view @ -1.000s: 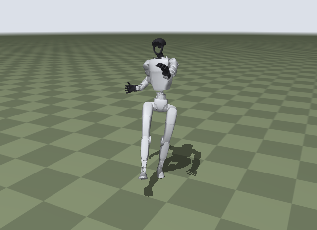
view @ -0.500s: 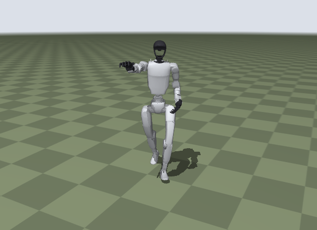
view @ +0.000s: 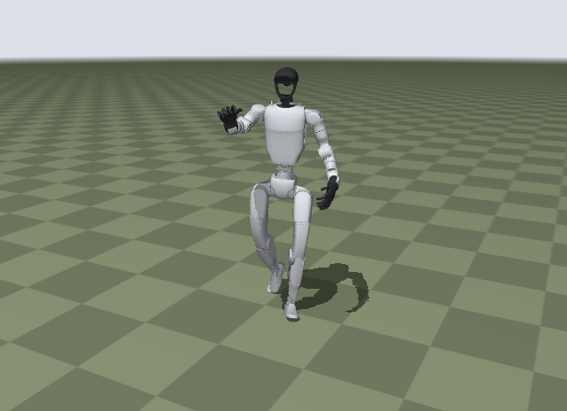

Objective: Kungfu

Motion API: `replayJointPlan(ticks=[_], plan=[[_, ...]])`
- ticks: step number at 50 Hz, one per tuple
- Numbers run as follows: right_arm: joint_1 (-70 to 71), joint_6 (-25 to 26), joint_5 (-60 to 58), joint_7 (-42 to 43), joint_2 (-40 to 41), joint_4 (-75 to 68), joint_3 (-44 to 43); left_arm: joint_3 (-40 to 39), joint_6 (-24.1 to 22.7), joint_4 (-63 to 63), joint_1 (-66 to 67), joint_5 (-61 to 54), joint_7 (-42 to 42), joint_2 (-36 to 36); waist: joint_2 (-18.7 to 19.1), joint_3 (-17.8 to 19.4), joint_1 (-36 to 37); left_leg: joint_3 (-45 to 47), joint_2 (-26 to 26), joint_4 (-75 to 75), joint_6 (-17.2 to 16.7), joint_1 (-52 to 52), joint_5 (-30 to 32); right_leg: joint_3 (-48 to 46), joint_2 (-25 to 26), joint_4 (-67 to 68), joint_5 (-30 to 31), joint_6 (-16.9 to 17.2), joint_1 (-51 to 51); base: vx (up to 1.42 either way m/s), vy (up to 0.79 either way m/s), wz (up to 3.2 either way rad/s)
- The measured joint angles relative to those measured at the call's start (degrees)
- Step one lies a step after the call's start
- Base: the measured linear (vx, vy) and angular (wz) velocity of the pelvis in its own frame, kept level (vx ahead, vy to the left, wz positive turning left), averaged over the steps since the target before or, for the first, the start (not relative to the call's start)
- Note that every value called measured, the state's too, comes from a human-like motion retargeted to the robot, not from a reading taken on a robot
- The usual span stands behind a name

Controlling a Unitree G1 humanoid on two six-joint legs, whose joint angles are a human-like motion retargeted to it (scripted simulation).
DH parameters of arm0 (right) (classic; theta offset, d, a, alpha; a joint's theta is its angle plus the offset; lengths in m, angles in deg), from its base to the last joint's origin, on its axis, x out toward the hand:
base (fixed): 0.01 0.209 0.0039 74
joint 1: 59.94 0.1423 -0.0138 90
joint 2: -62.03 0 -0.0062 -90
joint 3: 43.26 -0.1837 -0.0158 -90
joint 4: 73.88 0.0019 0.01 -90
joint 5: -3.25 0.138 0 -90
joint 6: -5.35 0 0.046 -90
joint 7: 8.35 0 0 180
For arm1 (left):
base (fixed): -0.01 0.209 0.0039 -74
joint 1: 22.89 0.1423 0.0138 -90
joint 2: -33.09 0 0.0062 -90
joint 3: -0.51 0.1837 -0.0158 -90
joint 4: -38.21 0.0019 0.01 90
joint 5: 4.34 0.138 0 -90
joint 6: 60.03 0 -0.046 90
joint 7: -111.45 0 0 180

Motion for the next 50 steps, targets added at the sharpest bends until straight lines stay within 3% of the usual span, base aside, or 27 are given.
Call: replayJointPlan(ticks=[5,8,11,15,18,20,22,29,32,33,35,37,40,42,46,48,50], plan=[[-4.9,-9.9,25.4,-15.2,5.2,10.8,1.8,-3.9,-4.5,11.3,-13.6,13.7,-11.9,1.1,1.0,0.5,-4.4,-2.5,-1.7,-3.5,2.9,5.6,3.4,7.1,4.7,3.0,-11.8,0.0,-9.5,0.30,0.00,0.37],[-7.2,-11.0,42.1,-23.9,8.4,21.2,5.4,-5.5,-6.3,14.4,-21.6,15.0,-16.8,4.1,0.5,0.8,-9.0,-5.2,-4.4,-5.5,4.9,9.1,4.6,9.5,4.9,-2.1,-14.6,0.3,-14.0,0.38,-0.04,0.87],[-8.5,-10.5,53.3,-28.2,11.3,33.0,9.8,-3.2,-9.1,14.2,-30.3,13.1,-21.3,6.9,-0.3,1.4,-13.5,-7.9,-7.1,-7.1,5.4,12.8,4.3,9.5,2.8,-9.5,-14.0,-0.3,-17.6,0.41,-0.06,0.99],[-9.8,-8.1,69.0,-32.4,14.6,50.8,15.8,-1.2,-17.1,8.1,-42.1,9.9,-22.9,13.0,-1.5,3.4,-17.3,-11.5,-9.8,-8.1,5.7,17.8,3.3,10.3,-0.1,-18.2,-9.1,-1.0,-22.4,0.38,-0.06,0.94],[-10.7,-6.4,80.1,-34.7,16.5,62.4,19.7,-0.3,-21.2,0.8,-50.3,5.8,-21.0,20.9,-2.2,5.0,-19.4,-14.5,-11.5,-8.8,5.9,21.9,2.2,12.1,-1.7,-23.0,-4.6,4.9,-25.5,0.52,-0.16,0.94],[-11.1,-5.5,84.8,-36.1,17.0,68.5,22.7,1.9,-22.7,-4.6,-54.3,2.8,-19.7,23.3,-1.9,5.5,-20.6,-16.1,-12.0,-9.3,5.7,24.5,1.5,13.7,-2.1,-25.3,-3.5,8.7,-27.4,0.54,-0.21,0.73],[-11.6,-5.5,85.3,-37.6,17.1,72.1,24.8,4.0,-23.5,-9.3,-56.6,1.7,-18.9,23.8,-1.1,5.5,-21.8,-17.2,-11.5,-9.7,5.2,26.5,1.1,14.4,-2.4,-26.5,-3.4,8.5,-28.9,0.52,-0.22,0.62],[-14.5,-6.7,80.9,-37.8,14.9,74.2,25.8,6.4,-26.1,-15.7,-57.7,3.4,-23.0,25.1,1.5,3.3,-25.3,-18.5,-8.8,-8.5,1.3,31.6,4.0,4.6,-4.7,-26.6,-7.3,1.5,-26.6,0.70,-0.42,0.65],[-15.7,-6.9,80.8,-35.2,13.6,72.5,24.8,7.2,-27.7,-13.7,-55.7,7.1,-28.1,24.8,2.0,1.6,-25.8,-17.7,-7.6,-5.8,-1.8,32.5,9.4,4.2,-3.1,-22.8,-7.9,-5.3,-23.7,0.75,-0.61,0.44],[-16.5,-6.5,80.7,-34.7,13.0,71.9,24.3,7.3,-27.5,-12.2,-54.7,9.3,-29.2,24.6,1.5,0.5,-26.1,-17.1,-7.6,-4.5,-3.5,32.8,12.9,3.3,-2.4,-22.4,-6.7,-5.4,-22.6,0.79,-0.64,0.38],[-20.2,-5.5,79.7,-35.1,12.9,70.3,23.2,7.7,-26.5,-7.8,-51.1,14.8,-30.6,23.7,1.3,-2.5,-26.4,-13.7,-6.6,-0.4,-7.8,32.5,24.4,2.3,-2.6,-23.2,-3.5,-7.7,-21.1,0.98,-0.79,0.08],[-27.5,-4.6,77.8,-37.4,13.5,67.3,21.8,7.8,-24.3,-1.6,-45.7,21.6,-31.8,22.8,0.2,-5.3,-24.7,-5.9,-6.3,8.5,-11.9,28.6,37.6,5.4,-3.8,-19.6,-6.1,-8.6,-21.8,0.82,-0.55,-0.50],[-38.0,-1.9,75.8,-42.0,14.3,60.3,18.9,5.4,-19.7,7.4,-37.4,30.2,-28.6,18.6,-2.2,-1.7,-24.6,-2.4,-3.0,30.3,-11.8,20.7,50.1,6.7,-3.0,-17.3,-10.3,-10.2,-15.8,0.51,-0.46,-0.66],[-45.2,1.0,72.8,-46.5,14.2,53.3,15.8,2.3,-17.4,12.3,-31.0,36.3,-23.9,14.0,-3.5,-0.2,-24.8,-3.4,-4.4,43.9,-7.5,10.4,42.1,6.7,-1.5,-18.9,-11.5,-11.7,-11.3,0.57,-0.56,-0.58],[-59.7,7.5,55.6,-55.4,10.5,36.5,6.6,-2.3,-12.3,19.0,-14.4,50.8,-30.1,8.2,-3.7,1.4,-16.9,8.8,9.1,58.3,6.1,-7.2,25.3,12.8,3.8,-20.4,-11.4,-13.6,-7.7,0.54,-0.41,-1.62],[-66.4,7.5,46.4,-57.7,6.9,30.0,3.0,-5.2,-11.9,21.5,-6.2,53.7,-32.6,6.8,-3.5,3.1,-13.5,12.2,12.4,56.4,11.1,-14.7,21.5,15.6,6.3,-21.3,-11.3,-14.7,-5.8,0.43,-0.16,-1.55],[-72.9,6.8,40.5,-57.2,3.7,25.3,0.1,-7.3,-10.9,23.0,1.9,52.5,-32.2,5.3,-2.5,5.2,-10.3,13.4,13.6,47.9,13.1,-21.2,22.4,18.7,9.0,-22.0,-10.9,-15.4,-3.8,0.44,-0.07,-1.73]])
